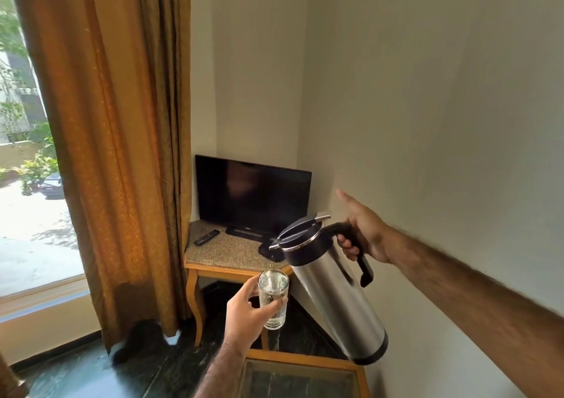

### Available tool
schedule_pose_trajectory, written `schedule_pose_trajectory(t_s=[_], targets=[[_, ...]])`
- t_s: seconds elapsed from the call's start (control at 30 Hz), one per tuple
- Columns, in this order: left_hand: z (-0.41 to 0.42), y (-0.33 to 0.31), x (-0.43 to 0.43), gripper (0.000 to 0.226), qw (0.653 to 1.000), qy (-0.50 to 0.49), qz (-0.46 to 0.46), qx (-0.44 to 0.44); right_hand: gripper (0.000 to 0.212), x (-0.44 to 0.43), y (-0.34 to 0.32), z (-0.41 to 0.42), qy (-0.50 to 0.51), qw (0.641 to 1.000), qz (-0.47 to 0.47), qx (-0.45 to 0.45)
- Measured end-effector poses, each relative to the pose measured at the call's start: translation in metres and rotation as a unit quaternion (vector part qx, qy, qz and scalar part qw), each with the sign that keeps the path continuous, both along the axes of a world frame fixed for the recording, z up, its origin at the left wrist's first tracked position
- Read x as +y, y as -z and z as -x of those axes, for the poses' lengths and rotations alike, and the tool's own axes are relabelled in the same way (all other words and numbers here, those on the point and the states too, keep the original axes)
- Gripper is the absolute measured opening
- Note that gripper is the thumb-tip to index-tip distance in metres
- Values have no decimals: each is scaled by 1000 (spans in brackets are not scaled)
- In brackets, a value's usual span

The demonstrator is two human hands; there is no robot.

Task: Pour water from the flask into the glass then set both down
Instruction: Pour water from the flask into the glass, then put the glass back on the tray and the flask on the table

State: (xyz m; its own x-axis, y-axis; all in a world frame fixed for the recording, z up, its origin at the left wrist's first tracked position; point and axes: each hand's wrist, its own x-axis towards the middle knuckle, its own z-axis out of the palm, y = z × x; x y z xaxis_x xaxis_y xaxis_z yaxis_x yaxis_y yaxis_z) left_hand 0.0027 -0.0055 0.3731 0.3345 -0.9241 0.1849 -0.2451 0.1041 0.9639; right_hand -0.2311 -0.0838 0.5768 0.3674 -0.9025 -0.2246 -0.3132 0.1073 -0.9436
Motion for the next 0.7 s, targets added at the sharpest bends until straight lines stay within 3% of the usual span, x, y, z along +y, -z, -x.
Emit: schedule_pose_trajectory(t_s=[0.1, 0.27, 0.53, 0.7], targets=[[-2, 8, 0, 66, 1000, -12, -9, -21, 54, 4, 35, 17, 70, 991, -7, -113], [-1, 30, 0, 71, 998, -31, -28, -40, 31, 21, 95, 29, 128, 969, -6, -213], [9, 85, 0, 70, 996, -29, -70, -50, 24, 44, 191, 38, 232, 942, 6, -243], [14, 121, 5, 68, 994, -11, -101, -47, 23, 57, 240, 47, 285, 906, -3, -311]])
